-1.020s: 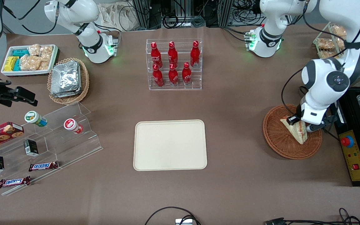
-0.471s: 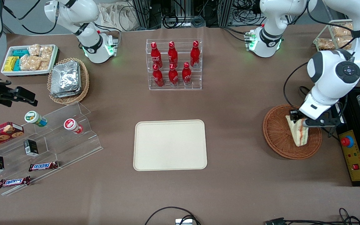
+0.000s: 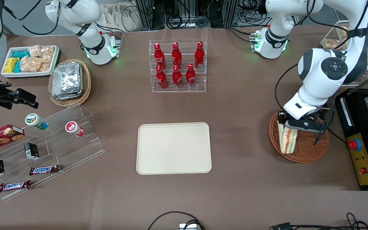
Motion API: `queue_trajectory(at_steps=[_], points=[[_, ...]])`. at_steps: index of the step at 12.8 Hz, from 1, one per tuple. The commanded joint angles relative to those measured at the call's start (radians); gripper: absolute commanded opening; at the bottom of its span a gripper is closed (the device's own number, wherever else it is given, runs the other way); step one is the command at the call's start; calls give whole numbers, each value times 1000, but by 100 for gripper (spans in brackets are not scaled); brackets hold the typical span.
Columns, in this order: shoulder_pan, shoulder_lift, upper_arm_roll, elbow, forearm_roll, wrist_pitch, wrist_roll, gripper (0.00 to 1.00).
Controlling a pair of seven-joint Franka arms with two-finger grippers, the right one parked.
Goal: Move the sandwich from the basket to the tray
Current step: 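Carry the held sandwich with the left gripper over the cream tray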
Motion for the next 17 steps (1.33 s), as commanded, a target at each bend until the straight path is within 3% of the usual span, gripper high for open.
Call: queue_trajectory(at_steps=[1,5,10,14,17], points=[[2,58,-70,151,13,-131,-93,30],[-46,136,-136,313,73,-235,-243,30],[-187,276,-136,451,149,-239,-480,30],[-299,463,-136,638,152,-234,-612,33],[-348,537,-136,669,201,-225,-690,33]])
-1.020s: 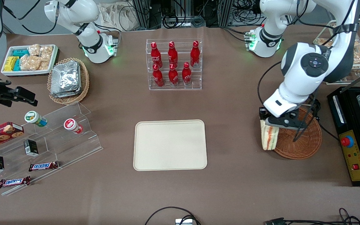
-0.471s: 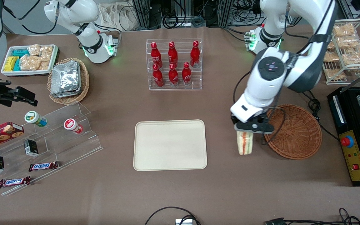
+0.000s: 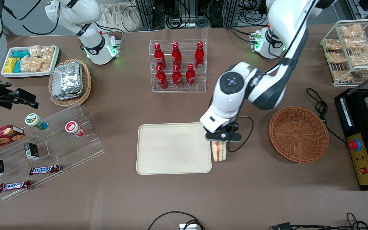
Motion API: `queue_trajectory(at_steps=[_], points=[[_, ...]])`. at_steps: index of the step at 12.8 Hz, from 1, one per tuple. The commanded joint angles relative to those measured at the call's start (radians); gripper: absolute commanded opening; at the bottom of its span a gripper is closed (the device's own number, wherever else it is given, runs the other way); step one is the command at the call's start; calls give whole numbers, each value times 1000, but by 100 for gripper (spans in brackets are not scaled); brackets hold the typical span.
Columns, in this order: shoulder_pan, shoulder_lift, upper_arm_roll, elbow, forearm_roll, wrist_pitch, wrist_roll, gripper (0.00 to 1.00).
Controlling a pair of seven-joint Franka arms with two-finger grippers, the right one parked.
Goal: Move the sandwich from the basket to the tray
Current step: 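Carry the held sandwich with the left gripper over the cream tray, then lower the sandwich onto the tray and open the left gripper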
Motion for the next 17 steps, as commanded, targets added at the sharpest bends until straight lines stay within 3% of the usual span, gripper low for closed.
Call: queue_trajectory(at_steps=[1,6,10,15,16,17], points=[[-50,81,6,70,55,-4,-62,33],[-111,198,10,72,87,144,-82,34],[-128,273,10,73,209,194,-177,34],[-128,298,9,73,207,211,-179,38],[-128,299,9,73,207,212,-180,55],[-127,299,9,73,207,212,-180,93]])
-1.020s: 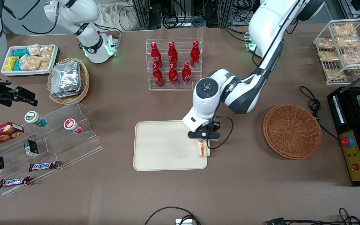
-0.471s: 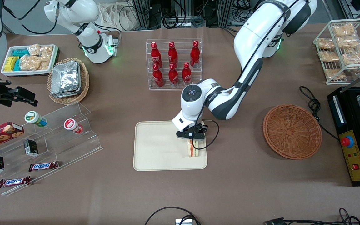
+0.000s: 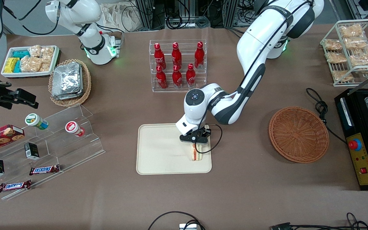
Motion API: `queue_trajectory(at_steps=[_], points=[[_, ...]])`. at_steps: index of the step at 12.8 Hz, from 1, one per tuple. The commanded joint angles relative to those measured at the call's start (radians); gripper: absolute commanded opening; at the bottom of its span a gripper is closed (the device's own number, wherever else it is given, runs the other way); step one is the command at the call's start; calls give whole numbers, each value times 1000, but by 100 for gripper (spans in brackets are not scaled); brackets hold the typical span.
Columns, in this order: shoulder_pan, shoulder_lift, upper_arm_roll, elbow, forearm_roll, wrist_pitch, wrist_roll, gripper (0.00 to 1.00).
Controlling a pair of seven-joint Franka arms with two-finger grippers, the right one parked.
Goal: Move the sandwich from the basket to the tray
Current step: 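Lower the sandwich onto the tray and open the left gripper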
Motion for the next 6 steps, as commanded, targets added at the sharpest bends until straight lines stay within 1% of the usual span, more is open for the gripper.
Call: queue_trajectory(at_steps=[1,6], points=[[-13,29,7,36,17,4,-23,100],[3,14,9,57,12,10,-79,100]])
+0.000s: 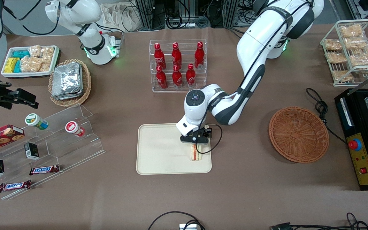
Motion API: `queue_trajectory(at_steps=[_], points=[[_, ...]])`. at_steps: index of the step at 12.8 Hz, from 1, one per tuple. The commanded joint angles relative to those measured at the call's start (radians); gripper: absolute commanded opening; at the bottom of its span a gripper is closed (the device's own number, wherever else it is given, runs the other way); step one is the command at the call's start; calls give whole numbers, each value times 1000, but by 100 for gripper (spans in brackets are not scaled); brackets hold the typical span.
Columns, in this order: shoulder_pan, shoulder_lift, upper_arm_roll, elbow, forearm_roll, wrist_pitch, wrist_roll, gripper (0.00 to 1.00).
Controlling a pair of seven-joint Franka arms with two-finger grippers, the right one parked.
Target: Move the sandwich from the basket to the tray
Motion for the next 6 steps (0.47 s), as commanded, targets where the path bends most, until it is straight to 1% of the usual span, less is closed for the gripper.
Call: queue_trajectory(at_steps=[1,2,4,6], points=[[2,2,6,77,9,-6,-48,100],[2,-12,8,92,7,-11,-62,100],[34,-47,8,97,-44,-17,-71,100],[63,-98,8,97,-78,-49,-68,100]])
